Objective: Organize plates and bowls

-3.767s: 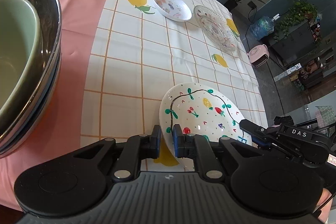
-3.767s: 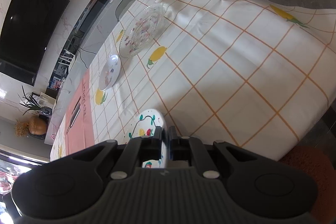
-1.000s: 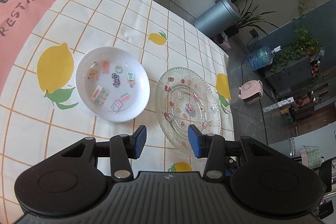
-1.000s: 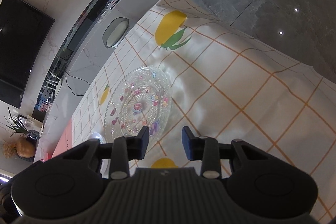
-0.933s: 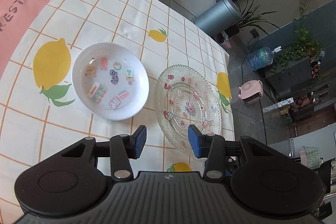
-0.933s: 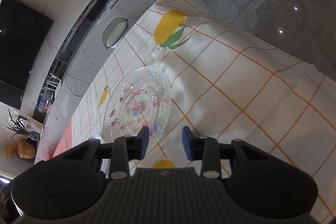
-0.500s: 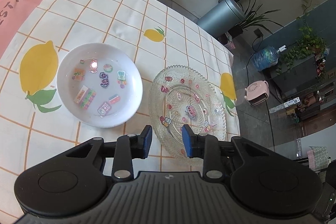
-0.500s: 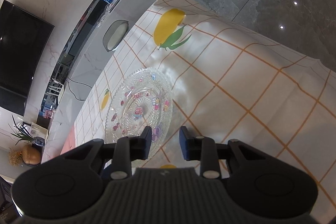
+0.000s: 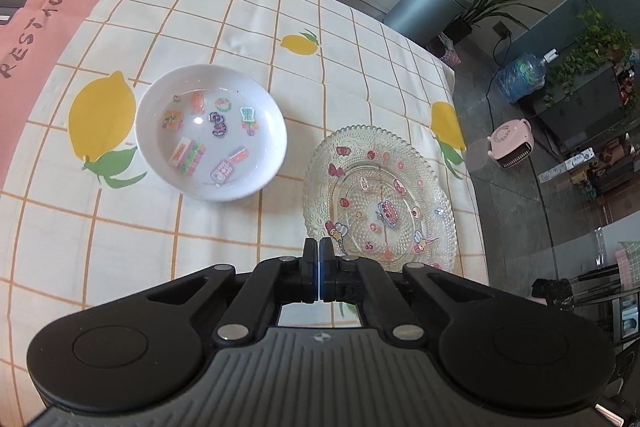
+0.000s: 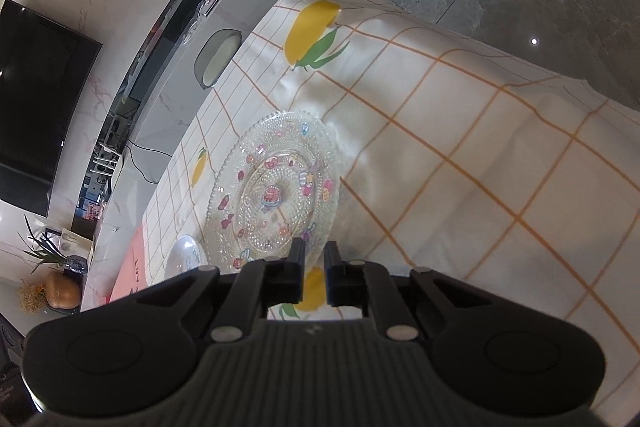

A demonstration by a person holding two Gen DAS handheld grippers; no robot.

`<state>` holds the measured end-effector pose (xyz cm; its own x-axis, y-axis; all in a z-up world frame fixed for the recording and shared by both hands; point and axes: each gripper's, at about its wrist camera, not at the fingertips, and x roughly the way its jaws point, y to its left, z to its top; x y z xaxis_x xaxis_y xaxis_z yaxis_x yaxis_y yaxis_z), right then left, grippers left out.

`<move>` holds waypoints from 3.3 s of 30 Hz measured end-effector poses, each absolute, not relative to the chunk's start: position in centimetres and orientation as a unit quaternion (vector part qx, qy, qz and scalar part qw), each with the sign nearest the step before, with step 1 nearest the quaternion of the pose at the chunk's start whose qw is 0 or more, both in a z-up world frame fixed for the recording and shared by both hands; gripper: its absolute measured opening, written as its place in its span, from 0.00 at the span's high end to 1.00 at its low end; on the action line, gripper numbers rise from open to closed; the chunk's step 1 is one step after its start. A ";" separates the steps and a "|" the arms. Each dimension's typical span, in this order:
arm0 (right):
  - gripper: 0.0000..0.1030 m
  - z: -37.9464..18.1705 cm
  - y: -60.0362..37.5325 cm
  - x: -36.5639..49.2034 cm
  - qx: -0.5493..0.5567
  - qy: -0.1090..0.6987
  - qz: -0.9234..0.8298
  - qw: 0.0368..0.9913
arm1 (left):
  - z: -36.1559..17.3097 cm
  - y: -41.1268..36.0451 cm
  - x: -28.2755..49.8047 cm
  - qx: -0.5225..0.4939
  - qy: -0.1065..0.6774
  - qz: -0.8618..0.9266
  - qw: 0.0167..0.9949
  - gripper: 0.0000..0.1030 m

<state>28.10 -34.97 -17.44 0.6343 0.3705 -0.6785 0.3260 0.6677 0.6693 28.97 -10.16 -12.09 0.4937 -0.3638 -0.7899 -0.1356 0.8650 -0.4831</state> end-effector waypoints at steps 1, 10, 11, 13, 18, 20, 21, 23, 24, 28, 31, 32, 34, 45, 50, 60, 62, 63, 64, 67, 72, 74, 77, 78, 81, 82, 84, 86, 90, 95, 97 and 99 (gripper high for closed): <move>0.93 -17.4 -35.0 27.4 0.410 0.428 0.014 0.805 | -11.9 -10.3 28.4 -0.248 0.498 -0.076 0.827 1.00; 0.93 -17.2 -35.5 21.4 0.409 0.433 0.022 0.803 | -10.7 -9.7 25.1 -0.218 0.491 -0.085 0.839 1.00; 0.93 -17.1 -35.5 21.0 0.403 0.435 0.024 0.805 | -10.7 -9.6 25.0 -0.218 0.490 -0.084 0.840 1.00; 0.92 -17.0 -35.6 20.6 0.394 0.435 0.027 0.809 | -10.7 -9.4 24.9 -0.223 0.488 -0.081 0.840 0.97; 0.79 -15.9 -36.0 21.2 0.365 0.427 0.018 0.827 | -11.3 -9.0 25.3 -0.235 0.488 -0.084 0.836 0.79; 0.69 -15.5 -36.5 21.8 0.366 0.414 0.015 0.834 | -11.8 -8.6 25.7 -0.247 0.488 -0.085 0.833 0.77; 0.67 -15.3 -36.7 22.1 0.363 0.408 0.011 0.838 | -12.0 -8.4 25.8 -0.251 0.488 -0.084 0.832 0.74; 0.66 -15.0 -37.1 22.8 0.352 0.401 -0.001 0.845 | -12.3 -8.2 26.2 -0.254 0.487 -0.083 0.831 0.73; 0.66 -15.0 -37.3 23.1 0.348 0.398 -0.006 0.849 | -12.4 -8.1 26.3 -0.256 0.486 -0.084 0.831 0.72; 0.66 -15.2 -38.1 24.4 0.347 0.392 -0.018 0.852 | -12.8 -8.1 27.1 -0.266 0.486 -0.092 0.827 0.72; 0.66 -15.7 -38.2 25.1 0.348 0.393 -0.015 0.851 | -13.3 -8.4 27.8 -0.266 0.492 -0.098 0.823 0.72; 0.66 -15.8 -38.0 25.2 0.348 0.395 -0.013 0.850 | -13.4 -8.5 27.9 -0.265 0.495 -0.097 0.822 0.72; 0.66 -16.2 -37.7 25.3 0.349 0.402 -0.007 0.847 | -13.6 -8.7 27.8 -0.263 0.492 -0.103 0.823 0.72; 0.84 -17.5 -36.7 23.5 0.353 0.394 0.013 0.849 | -13.1 -10.3 27.5 -0.207 0.489 -0.125 0.838 0.80; 0.93 -17.7 -37.1 23.6 0.368 0.399 0.006 0.840 | -13.1 -9.7 27.2 -0.210 0.490 -0.122 0.837 0.87; 0.93 -16.0 -36.5 22.3 0.366 0.394 0.025 0.843 | -10.7 -8.1 24.6 -0.233 0.460 -0.127 0.847 0.87; 0.93 -15.6 -36.4 21.8 0.371 0.392 0.032 0.841 | -10.0 -7.6 23.9 -0.238 0.455 -0.128 0.848 0.87; 0.93 -15.3 -36.3 21.5 0.371 0.392 0.035 0.841 | -9.7 -7.4 23.5 -0.241 0.455 -0.128 0.848 0.87; 0.93 -15.0 -36.1 21.1 0.371 0.390 0.038 0.842 | -9.4 -7.1 23.1 -0.245 0.453 -0.126 0.848 0.87; 0.93 -14.0 -35.5 19.9 0.367 0.386 0.048 0.845 | -8.4 -6.5 21.8 -0.250 0.449 -0.123 0.849 0.87; 0.93 -12.6 -34.8 17.8 0.362 0.379 0.068 0.849 | -7.2 -5.5 18.9 -0.252 0.444 -0.120 0.851 0.87; 0.93 -12.4 -34.5 16.9 0.359 0.381 0.078 0.849 | -7.2 -5.0 17.6 -0.254 0.446 -0.115 0.851 0.87; 0.93 -12.5 -33.9 15.6 0.355 0.388 0.090 0.846 | -7.7 -4.3 15.6 -0.256 0.450 -0.101 0.849 0.87; 0.93 -12.7 -33.6 15.0 0.356 0.392 0.095 0.843 | -7.8 -4.1 15.0 -0.256 0.451 -0.096 0.849 0.87; 0.93 -13.6 -32.8 13.7 0.357 0.400 0.104 0.838 | -8.8 -3.4 13.3 -0.255 0.461 -0.077 0.847 0.87; 0.93 -13.9 -32.5 13.3 0.357 0.402 0.106 0.837 | -9.2 -3.2 12.9 -0.256 0.466 -0.072 0.844 0.87; 0.93 -14.7 -32.1 12.6 0.359 0.405 0.108 0.834 | -10.0 -2.8 12.4 -0.261 0.477 -0.065 0.837 0.87; 0.93 -15.2 -31.8 12.1 0.363 0.405 0.107 0.832 | -10.7 -2.6 12.1 -0.265 0.484 -0.059 0.832 0.87; 0.93 -16.0 -31.8 11.5 0.375 0.406 0.099 0.827 | -11.4 -3.0 11.5 -0.259 0.486 -0.054 0.833 0.87; 0.93 -15.8 -31.3 11.3 0.347 0.403 0.084 0.843 | -11.4 -3.7 11.3 -0.239 0.479 -0.052 0.843 0.87; 0.93 -15.8 -31.0 11.2 0.337 0.402 0.085 0.847 | -11.4 -3.7 11.3 -0.232 0.477 -0.048 0.846 0.87; 0.93 -15.9 -30.5 11.2 0.324 0.402 0.084 0.852 | -11.4 -3.8 11.2 -0.221 0.476 -0.046 0.850 0.87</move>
<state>11.16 -30.50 -15.86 0.6625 0.4039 -0.6309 0.1173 0.7759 0.6199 11.21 -3.84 -11.45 0.5432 -0.2885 -0.7885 -0.1330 0.8977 -0.4201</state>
